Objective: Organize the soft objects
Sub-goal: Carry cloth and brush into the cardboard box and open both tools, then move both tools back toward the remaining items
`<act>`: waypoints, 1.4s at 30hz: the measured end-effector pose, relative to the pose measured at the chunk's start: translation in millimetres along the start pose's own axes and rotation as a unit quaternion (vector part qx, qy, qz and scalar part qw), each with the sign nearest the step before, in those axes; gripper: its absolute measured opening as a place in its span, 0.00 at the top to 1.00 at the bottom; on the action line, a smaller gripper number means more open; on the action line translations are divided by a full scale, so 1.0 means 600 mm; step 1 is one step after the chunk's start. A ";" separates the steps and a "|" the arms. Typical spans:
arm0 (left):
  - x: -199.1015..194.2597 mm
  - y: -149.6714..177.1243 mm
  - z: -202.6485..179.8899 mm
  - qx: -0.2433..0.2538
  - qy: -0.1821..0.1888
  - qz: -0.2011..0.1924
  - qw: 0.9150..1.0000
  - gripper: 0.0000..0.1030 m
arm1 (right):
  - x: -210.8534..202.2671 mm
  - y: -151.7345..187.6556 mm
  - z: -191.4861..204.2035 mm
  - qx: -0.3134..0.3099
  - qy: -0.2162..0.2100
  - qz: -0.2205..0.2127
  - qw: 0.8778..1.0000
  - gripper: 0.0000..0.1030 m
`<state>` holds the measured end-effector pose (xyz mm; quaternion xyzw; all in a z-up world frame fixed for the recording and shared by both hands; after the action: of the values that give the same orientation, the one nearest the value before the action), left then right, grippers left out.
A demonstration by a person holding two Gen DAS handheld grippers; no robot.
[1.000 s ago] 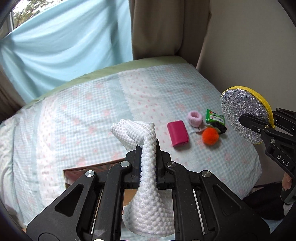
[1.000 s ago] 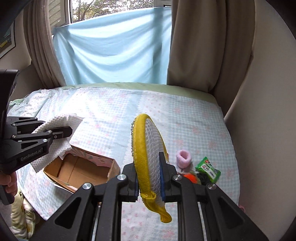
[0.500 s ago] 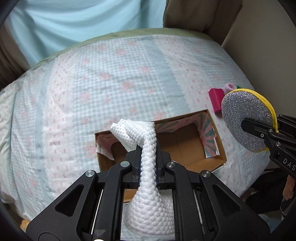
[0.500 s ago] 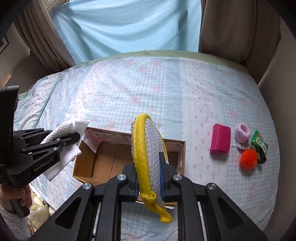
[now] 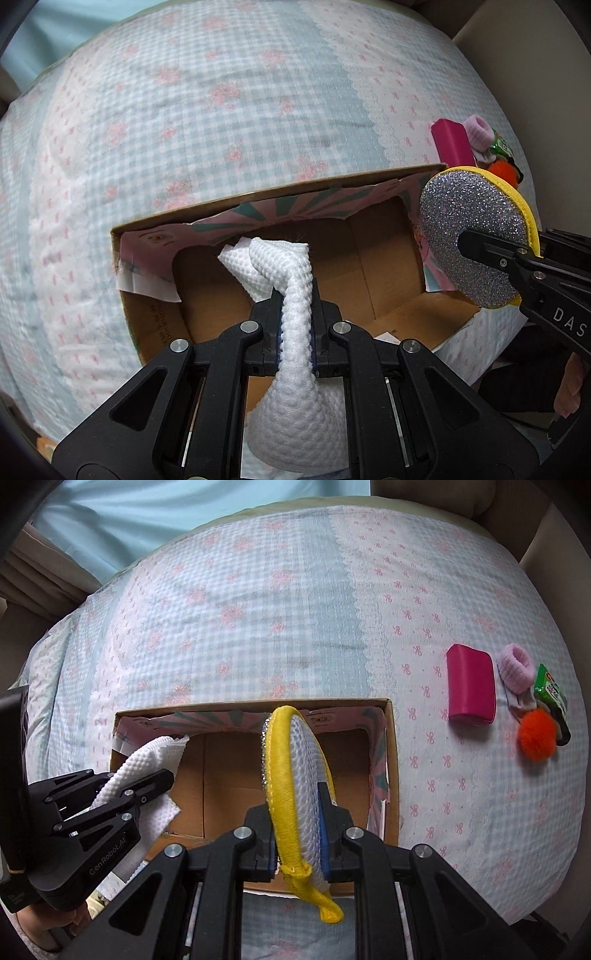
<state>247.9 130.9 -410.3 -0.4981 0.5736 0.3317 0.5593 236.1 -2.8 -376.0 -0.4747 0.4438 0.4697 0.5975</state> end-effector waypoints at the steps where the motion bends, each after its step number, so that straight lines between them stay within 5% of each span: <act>1: 0.006 -0.001 -0.001 0.004 -0.003 0.004 1.000 0.93 | 0.005 -0.001 -0.002 0.001 -0.001 0.005 1.000 0.85; 3: 0.016 -0.004 -0.001 0.008 -0.011 0.011 1.000 0.84 | 0.017 -0.003 -0.005 0.005 -0.002 0.014 1.000 0.83; 4: 0.018 -0.006 0.001 0.007 -0.016 0.010 1.000 0.55 | 0.023 -0.003 -0.006 0.004 -0.001 0.017 1.000 0.80; 5: 0.018 -0.008 0.003 0.007 -0.022 0.006 1.000 0.06 | 0.028 -0.003 -0.007 0.004 -0.001 0.017 1.000 0.74; 7: 0.017 -0.011 0.004 0.004 -0.016 -0.002 1.000 0.00 | 0.037 -0.003 -0.013 0.015 -0.009 0.007 1.000 0.37; 8: 0.017 -0.010 0.004 0.002 -0.011 -0.003 1.000 0.00 | 0.040 -0.003 -0.018 0.024 -0.017 0.002 1.000 0.00; 15: 0.041 0.021 0.014 -0.012 -0.018 0.026 0.999 0.00 | 0.047 0.007 -0.037 0.057 -0.040 0.010 0.998 0.00; 24: 0.004 0.039 0.012 -0.022 -0.031 0.008 0.999 0.00 | 0.010 0.021 -0.029 0.040 -0.050 -0.010 0.998 0.00; 33: -0.108 0.050 -0.009 -0.026 -0.031 -0.047 0.998 0.00 | -0.100 0.042 -0.013 0.020 -0.053 -0.062 0.996 0.00; 42: -0.244 0.070 -0.041 -0.030 -0.046 -0.106 0.993 0.00 | -0.246 0.079 -0.028 0.013 -0.008 -0.125 0.992 0.00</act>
<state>182.6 148.8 -271.8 -0.5568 0.4807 0.3108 0.6019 163.5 -34.8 -241.4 -0.5153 0.3821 0.3894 0.6609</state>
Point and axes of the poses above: each gripper's, at about its wrist camera, not at the fingertips, and x roughly the way its jaws point, z to its left, y to its underside, the point moved 7 cm from there along x, roughly the way its jaws point, and after that the axes turned 2 degrees about -z, right-handed, at the moved point
